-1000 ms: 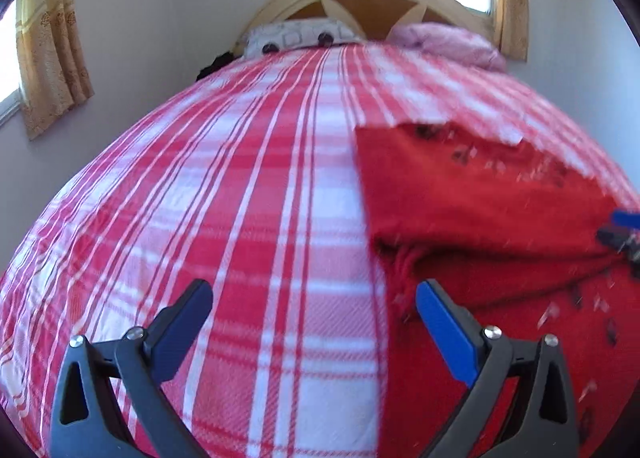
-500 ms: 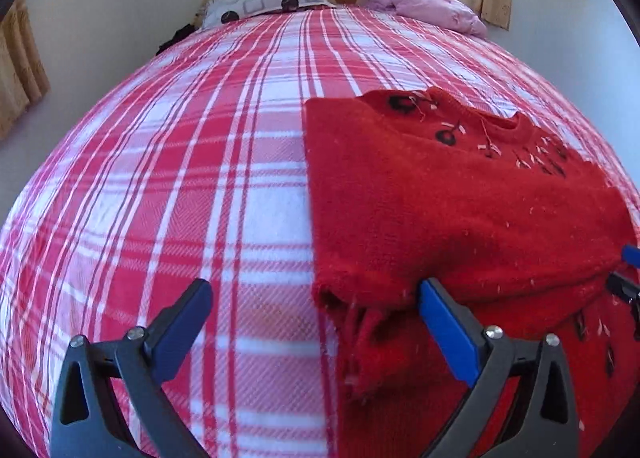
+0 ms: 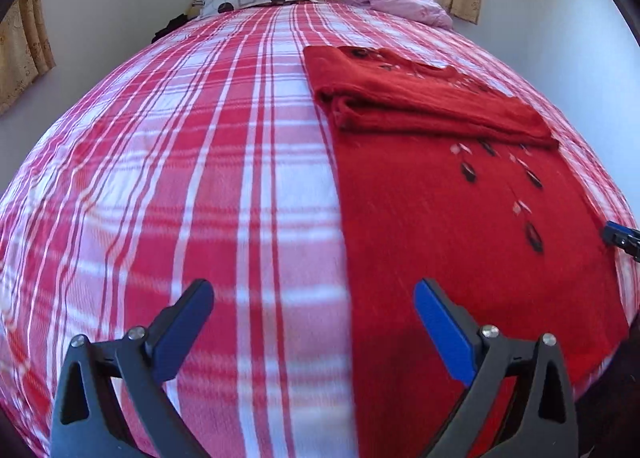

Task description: Fold small clothes

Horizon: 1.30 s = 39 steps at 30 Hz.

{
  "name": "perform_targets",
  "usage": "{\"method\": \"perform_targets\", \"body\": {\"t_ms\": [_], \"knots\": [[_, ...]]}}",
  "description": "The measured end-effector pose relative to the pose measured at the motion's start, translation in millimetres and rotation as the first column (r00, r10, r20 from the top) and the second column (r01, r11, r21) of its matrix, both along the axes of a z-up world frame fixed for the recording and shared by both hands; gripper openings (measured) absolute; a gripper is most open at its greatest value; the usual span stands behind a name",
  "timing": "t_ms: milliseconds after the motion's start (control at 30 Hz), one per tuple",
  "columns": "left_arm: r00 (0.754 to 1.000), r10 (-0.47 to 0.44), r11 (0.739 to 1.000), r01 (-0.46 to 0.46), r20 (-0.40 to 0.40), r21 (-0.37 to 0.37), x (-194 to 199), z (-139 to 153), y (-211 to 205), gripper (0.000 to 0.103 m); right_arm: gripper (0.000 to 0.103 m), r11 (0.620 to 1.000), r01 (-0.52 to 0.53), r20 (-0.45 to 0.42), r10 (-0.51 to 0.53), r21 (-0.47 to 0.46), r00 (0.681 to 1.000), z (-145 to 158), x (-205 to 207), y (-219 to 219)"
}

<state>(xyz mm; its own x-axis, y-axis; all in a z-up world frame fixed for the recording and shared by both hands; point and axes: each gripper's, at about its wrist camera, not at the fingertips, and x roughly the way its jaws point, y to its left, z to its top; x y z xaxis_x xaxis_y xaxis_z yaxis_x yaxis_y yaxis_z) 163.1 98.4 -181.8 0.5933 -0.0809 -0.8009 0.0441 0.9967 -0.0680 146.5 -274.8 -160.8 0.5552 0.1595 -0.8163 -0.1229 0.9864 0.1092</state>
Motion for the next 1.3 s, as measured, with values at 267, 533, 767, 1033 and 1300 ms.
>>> {"method": "perform_targets", "body": {"t_ms": [267,533,767,1033,1300], "knots": [[0.998,-0.061,0.998,0.060,-0.035,-0.029,-54,-8,-14,0.081,0.045,0.998,-0.008,-0.031,0.009,0.057,0.999,-9,-68,-1],[0.997,-0.072,0.997,0.072,-0.021,-0.019,-79,-8,-19,0.072,0.038,0.997,-0.007,-0.035,0.010,0.080,0.999,-17,-111,1],[0.996,-0.085,0.994,0.083,-0.026,-0.064,-91,-8,-22,0.065,0.031,0.992,0.011,-0.023,-0.008,0.123,1.000,-19,-119,-5],[0.997,-0.077,0.990,0.074,-0.022,-0.120,-93,-9,-17,0.060,0.030,0.988,0.013,-0.011,-0.012,0.154,1.000,-21,-120,-7],[0.996,-0.088,0.989,0.084,-0.032,-0.123,-92,-8,-15,0.047,0.014,0.980,-0.005,-0.014,0.008,0.201,1.000,-24,-121,-7]]}}
